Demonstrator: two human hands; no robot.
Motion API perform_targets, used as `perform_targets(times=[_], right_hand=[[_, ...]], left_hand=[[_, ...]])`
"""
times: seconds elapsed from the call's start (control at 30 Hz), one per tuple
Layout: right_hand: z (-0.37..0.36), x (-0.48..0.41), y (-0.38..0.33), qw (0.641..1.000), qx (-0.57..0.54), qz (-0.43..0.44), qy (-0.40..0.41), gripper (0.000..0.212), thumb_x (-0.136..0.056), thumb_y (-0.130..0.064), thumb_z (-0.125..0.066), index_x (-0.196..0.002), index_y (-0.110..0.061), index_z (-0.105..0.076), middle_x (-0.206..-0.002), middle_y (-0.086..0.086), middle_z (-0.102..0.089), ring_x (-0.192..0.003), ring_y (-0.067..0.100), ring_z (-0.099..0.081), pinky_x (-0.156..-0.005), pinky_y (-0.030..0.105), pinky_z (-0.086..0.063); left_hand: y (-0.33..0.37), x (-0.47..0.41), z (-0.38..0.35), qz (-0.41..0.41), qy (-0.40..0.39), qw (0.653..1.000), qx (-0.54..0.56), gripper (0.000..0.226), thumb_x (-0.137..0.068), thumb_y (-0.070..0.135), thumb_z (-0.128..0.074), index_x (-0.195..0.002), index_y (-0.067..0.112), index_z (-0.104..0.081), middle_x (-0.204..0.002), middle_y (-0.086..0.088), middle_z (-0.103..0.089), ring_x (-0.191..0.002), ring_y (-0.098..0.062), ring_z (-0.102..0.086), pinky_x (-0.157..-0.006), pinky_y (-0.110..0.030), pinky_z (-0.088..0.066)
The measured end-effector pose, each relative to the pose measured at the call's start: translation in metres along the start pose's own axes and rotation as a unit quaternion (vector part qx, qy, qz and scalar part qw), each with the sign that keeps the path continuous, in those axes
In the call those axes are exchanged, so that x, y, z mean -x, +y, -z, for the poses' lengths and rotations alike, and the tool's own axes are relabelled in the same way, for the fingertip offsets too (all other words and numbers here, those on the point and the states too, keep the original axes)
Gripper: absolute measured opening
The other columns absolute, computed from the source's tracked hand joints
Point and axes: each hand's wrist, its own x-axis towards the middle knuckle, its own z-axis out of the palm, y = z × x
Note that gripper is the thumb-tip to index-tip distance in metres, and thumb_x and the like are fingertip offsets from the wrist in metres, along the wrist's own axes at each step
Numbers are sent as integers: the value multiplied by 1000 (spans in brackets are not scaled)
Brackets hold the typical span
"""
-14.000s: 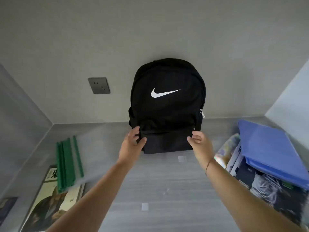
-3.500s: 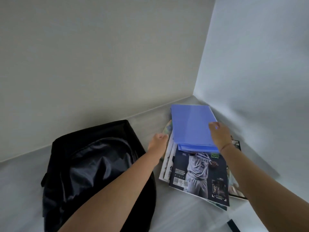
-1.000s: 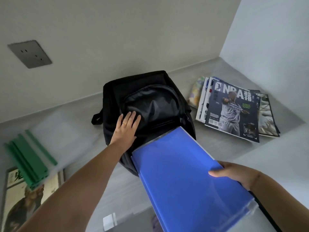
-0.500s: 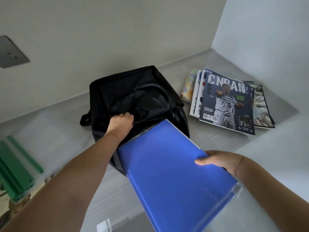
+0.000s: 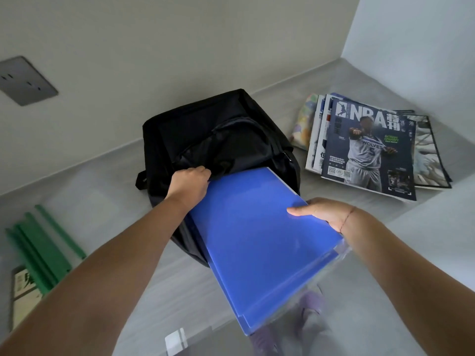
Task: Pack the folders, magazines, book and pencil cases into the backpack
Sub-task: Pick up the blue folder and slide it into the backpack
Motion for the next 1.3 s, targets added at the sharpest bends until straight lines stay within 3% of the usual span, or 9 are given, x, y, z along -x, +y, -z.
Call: perform_targets(times=[0.17, 0.27, 0.43, 0.63, 0.8, 0.9, 1.0, 1.2, 1.3], right_hand=[[4, 10, 19, 1000, -13, -17, 15, 41, -75, -45, -72, -111, -26, -67, -123, -10, -63, -118, 9, -52, -98, 27, -35], [-3, 13, 35, 999, -37, -19, 30, 43, -76, -43, -72, -113, -22, -66, -124, -8, -62, -125, 13, -47, -109, 32, -31], [-34, -7, 6, 990, -124, 17, 60, 57, -77, -35, -74, -126, -13, -56, -128, -7, -54, -133, 12, -38, -103, 25, -24], [-29, -8, -30, 995, -28, 76, 56, 44, -80, -41, -69, -113, -13, -63, -107, 3, -69, -94, 18, -66, -85, 28, -51], [-24, 28, 8, 992, -57, 116, 4, 28, -89, -20, -62, -111, -36, -58, -72, -17, -70, -56, 1, -61, -50, 14, -45], [-39, 25, 9, 965, -115, 189, 139, 26, -87, -3, -59, -109, -16, -65, -86, 1, -69, -73, 12, -61, -64, 14, -47], [-55, 7, -4, 941, -120, 202, 243, 15, -85, -4, -56, -94, -4, -68, -71, 12, -55, -64, 13, -46, -54, 18, -40], [-60, -46, -51, 919, -176, 155, 317, 28, -84, -16, -63, -111, -9, -63, -93, 4, -61, -77, 20, -54, -71, 28, -41], [-56, -54, -52, 930, -141, 144, 307, 20, -84, -18, -62, -101, -7, -64, -82, 6, -58, -69, 22, -51, -69, 29, -42]], left_hand=[[-8, 4, -2, -35, 14, 999, -22, 13, -87, 16, -59, -94, 7, -65, -86, -10, -67, -71, -30, -65, -54, -32, -45], [0, 7, -1, -50, 20, 998, -28, 11, -86, 15, -60, -93, 8, -66, -84, -9, -67, -69, -28, -65, -54, -31, -48], [19, 10, 7, -88, 40, 993, -66, 22, -55, 8, -84, -62, 13, -64, -55, 1, -59, -41, -17, -56, -37, -18, -36], [20, 4, -2, 6, -27, 999, -42, 16, -87, 12, -56, -103, 12, -52, -98, -4, -59, -84, -22, -61, -55, -30, -41], [45, -6, -5, 27, 8, 1000, 2, 38, -87, 30, -60, -115, 9, -46, -108, -8, -54, -99, -25, -56, -75, -34, -47], [56, -14, -7, 33, 19, 998, 55, 23, -88, 12, -55, -111, 8, -52, -107, -9, -57, -100, -26, -55, -72, -34, -45], [55, -17, -8, 47, 32, 989, 134, 20, -86, 2, -51, -105, 7, -59, -103, -9, -60, -97, -26, -56, -70, -36, -46], [43, -16, -2, 25, 83, 979, 185, 13, -84, 7, -59, -96, 4, -65, -91, -12, -65, -85, -29, -61, -65, -38, -49], [39, -20, -2, 43, 45, 979, 192, 16, -86, 14, -61, -100, 7, -64, -96, -11, -64, -89, -29, -61, -69, -38, -49]])
